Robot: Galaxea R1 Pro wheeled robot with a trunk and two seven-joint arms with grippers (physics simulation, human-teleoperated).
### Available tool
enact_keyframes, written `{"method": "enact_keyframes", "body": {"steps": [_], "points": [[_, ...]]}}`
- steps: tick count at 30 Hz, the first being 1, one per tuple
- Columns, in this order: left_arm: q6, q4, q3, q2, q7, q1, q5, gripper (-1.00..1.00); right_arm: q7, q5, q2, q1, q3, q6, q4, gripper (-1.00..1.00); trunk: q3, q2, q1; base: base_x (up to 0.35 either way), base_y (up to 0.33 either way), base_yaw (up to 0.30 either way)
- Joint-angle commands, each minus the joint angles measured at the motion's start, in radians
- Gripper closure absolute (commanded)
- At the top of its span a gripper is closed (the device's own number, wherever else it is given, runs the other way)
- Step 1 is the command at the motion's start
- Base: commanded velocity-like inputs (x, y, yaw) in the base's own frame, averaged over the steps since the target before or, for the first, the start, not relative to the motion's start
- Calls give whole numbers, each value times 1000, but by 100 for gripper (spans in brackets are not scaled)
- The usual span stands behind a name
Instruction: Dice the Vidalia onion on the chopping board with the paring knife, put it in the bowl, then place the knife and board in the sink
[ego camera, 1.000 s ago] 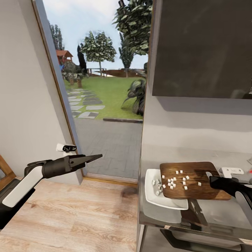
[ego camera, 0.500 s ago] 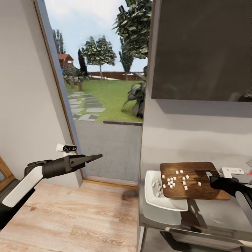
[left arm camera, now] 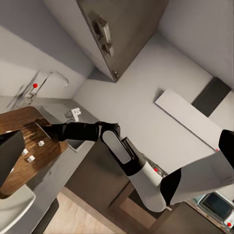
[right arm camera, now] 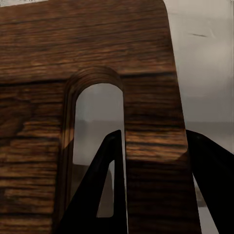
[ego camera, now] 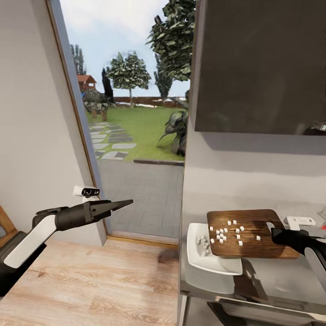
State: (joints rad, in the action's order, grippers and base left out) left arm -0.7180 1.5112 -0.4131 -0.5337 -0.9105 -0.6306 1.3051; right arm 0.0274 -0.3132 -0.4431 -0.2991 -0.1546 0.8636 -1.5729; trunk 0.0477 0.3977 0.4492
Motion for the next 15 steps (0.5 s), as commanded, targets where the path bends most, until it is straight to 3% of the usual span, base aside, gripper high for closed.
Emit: {"method": "enact_keyframes", "body": {"steps": [1, 15], "points": [[-6, 0, -2, 0, 1, -2, 8, -100, 3, -6, 0, -1, 0, 5, -1, 100, 1, 2, 1, 0, 0, 0], [-6, 0, -1, 6, 1, -2, 8, -100, 3, -6, 0, -1, 0, 4, -1, 100, -22, 2, 1, 0, 0, 0]]}}
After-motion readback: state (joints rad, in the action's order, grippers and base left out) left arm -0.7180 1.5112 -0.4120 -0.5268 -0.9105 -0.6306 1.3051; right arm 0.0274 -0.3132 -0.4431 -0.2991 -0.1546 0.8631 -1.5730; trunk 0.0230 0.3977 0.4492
